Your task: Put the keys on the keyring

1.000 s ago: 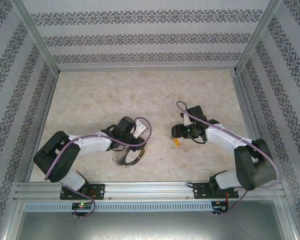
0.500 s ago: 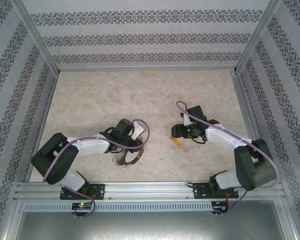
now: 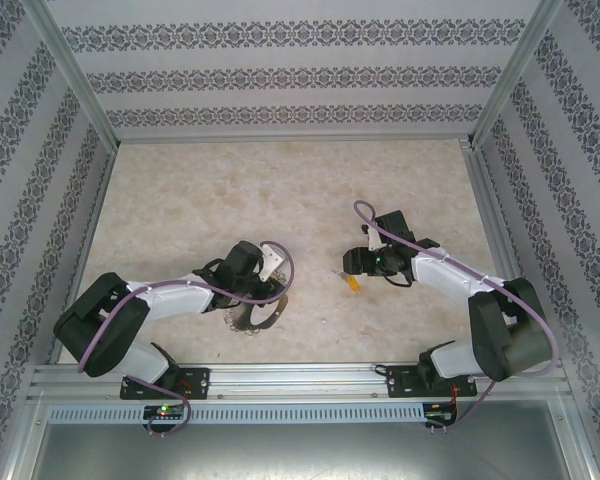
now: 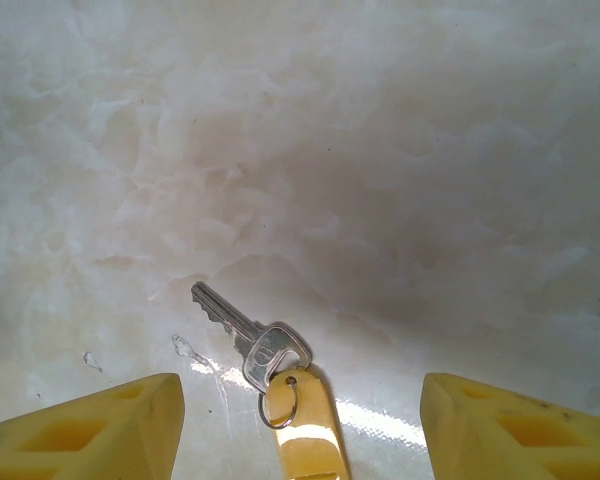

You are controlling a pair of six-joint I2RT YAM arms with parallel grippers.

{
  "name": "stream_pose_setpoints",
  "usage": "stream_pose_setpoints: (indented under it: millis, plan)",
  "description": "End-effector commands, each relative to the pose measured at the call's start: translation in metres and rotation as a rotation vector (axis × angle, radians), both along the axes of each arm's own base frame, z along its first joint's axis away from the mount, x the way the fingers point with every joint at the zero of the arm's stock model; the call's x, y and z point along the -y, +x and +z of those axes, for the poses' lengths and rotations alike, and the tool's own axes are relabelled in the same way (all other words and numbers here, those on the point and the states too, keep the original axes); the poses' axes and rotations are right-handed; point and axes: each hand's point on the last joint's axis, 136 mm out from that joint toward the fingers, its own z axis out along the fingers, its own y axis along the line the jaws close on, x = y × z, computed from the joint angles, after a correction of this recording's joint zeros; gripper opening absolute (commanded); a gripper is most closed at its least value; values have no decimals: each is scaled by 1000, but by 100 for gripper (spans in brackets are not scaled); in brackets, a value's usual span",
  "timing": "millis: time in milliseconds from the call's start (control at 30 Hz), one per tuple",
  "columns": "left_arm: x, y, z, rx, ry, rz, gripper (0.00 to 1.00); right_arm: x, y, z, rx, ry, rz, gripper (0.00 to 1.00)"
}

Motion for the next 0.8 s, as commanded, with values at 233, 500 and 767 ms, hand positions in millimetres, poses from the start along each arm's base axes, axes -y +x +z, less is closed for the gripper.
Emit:
stream_pose_setpoints:
  millis: [233, 500, 767]
  plan:
    - [6, 7, -12, 10, -21, -13, 39, 3, -1, 3, 18, 2, 3, 64]
    - [11, 7, -14, 11, -40, -38, 24, 5, -1, 2, 15, -2, -2, 64]
    - [15, 5, -4, 12, -64, -55, 0, 6, -1, 2, 14, 2, -4, 64]
